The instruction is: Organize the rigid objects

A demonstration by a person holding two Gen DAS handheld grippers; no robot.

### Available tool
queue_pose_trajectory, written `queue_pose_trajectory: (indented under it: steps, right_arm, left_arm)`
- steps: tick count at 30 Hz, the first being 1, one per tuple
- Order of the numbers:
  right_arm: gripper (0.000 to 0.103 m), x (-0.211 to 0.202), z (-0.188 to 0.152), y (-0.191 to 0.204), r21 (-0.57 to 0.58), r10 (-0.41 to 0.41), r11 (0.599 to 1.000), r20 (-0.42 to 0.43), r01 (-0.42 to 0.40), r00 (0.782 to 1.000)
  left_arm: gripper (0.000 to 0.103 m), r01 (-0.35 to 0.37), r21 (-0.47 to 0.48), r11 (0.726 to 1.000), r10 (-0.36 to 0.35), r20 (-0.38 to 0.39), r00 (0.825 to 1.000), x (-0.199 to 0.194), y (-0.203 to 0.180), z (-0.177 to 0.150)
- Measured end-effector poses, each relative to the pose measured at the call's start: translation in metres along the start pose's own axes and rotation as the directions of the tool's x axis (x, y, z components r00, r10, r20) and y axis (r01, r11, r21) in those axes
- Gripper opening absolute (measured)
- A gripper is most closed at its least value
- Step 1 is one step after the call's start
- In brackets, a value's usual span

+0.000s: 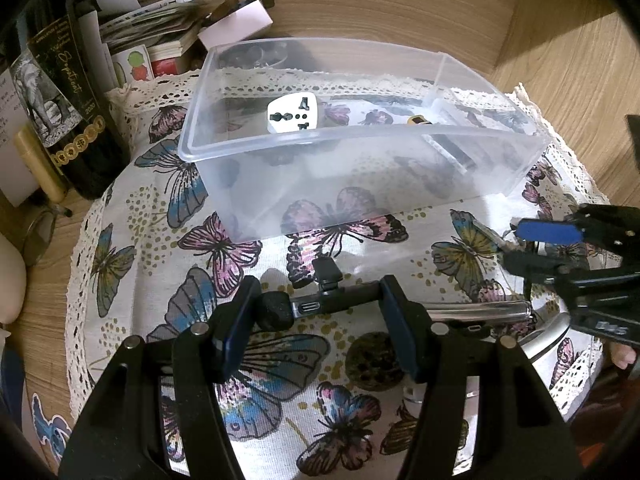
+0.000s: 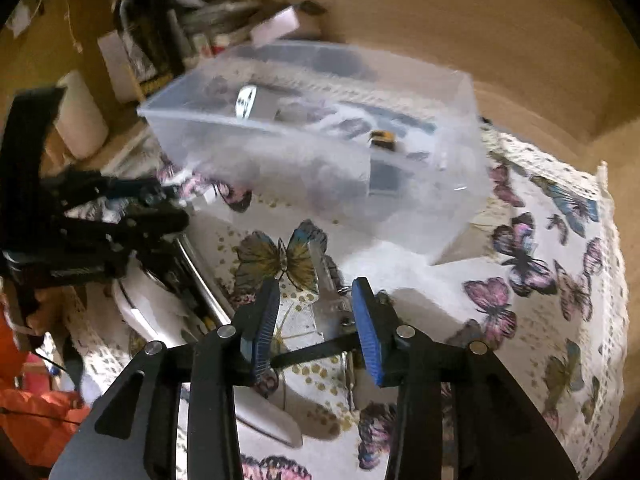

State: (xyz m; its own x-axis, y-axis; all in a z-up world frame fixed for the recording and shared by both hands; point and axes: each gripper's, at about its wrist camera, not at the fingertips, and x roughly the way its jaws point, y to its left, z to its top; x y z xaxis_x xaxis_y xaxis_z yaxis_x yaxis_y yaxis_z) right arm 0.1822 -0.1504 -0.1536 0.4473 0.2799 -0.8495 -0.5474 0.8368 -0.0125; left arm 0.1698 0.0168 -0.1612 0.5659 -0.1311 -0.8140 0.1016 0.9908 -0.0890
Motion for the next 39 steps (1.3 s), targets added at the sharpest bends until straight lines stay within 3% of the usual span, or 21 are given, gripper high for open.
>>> queue_pose_trajectory:
  steps: [2,8,11,13,21,23,25,30,34,39]
  right_arm:
    - [0.035,0.011,-0.002,-0.005,0.007,0.003,1.000,-0.036,-0.003,0.999]
    - [0.039,0.010,-0.007,-0.009,0.000,0.004,1.000,-0.014,-0.004,1.000]
    - [0.029,0.009,-0.008,-0.009,0.005,-0.008,1.000,-0.003,0.008,1.000]
    - [0.017,0.008,-0.009,-0.012,0.021,-0.013,1.000,-0.004,0.013,1.000]
    - [0.015,-0.009,-0.011,-0.018,0.052,0.058,0.997,0.026,-0.059,0.998]
    - [0.017,-0.017,-0.012,-0.013,0.018,0.061,0.998,0.053,-0.062,0.997]
    - [0.025,-0.018,-0.011,-0.012,0.016,0.042,0.999,0.056,-0.043,0.998]
    - [0.035,0.001,-0.006,-0.020,0.065,-0.021,0.998,0.003,0.021,1.000]
    - [0.045,0.010,-0.005,-0.023,0.104,0.017,0.994,-0.004,-0.017,1.000]
    - [0.045,0.013,-0.004,-0.008,0.041,-0.003,0.999,0.000,0.003,1.000]
  left_arm:
    - [0.061,0.002,0.002,1.000,-0.002,0.000,1.000,0.000,0.000,0.000]
    - [0.061,0.011,0.003,1.000,-0.011,-0.001,1.000,0.001,0.000,-0.001]
    - [0.061,0.015,-0.001,1.000,-0.015,-0.003,1.000,0.001,0.000,-0.001]
    - [0.061,0.014,-0.001,1.000,-0.014,-0.003,1.000,0.000,0.001,-0.002]
    - [0.061,0.003,0.005,1.000,-0.003,0.003,1.000,-0.006,0.003,-0.005]
    - [0.061,0.004,0.005,1.000,-0.004,0.004,1.000,-0.007,0.004,-0.006]
    - [0.061,0.002,0.001,1.000,-0.002,0.004,1.000,-0.007,0.005,-0.006]
    - [0.061,0.001,-0.003,1.000,-0.001,0.003,1.000,-0.008,0.005,-0.008]
    - [0.068,-0.005,-0.008,1.000,0.005,0.002,1.000,-0.008,0.006,-0.009]
    - [0.072,-0.004,-0.019,1.000,0.004,0.001,1.000,-0.008,0.009,-0.010]
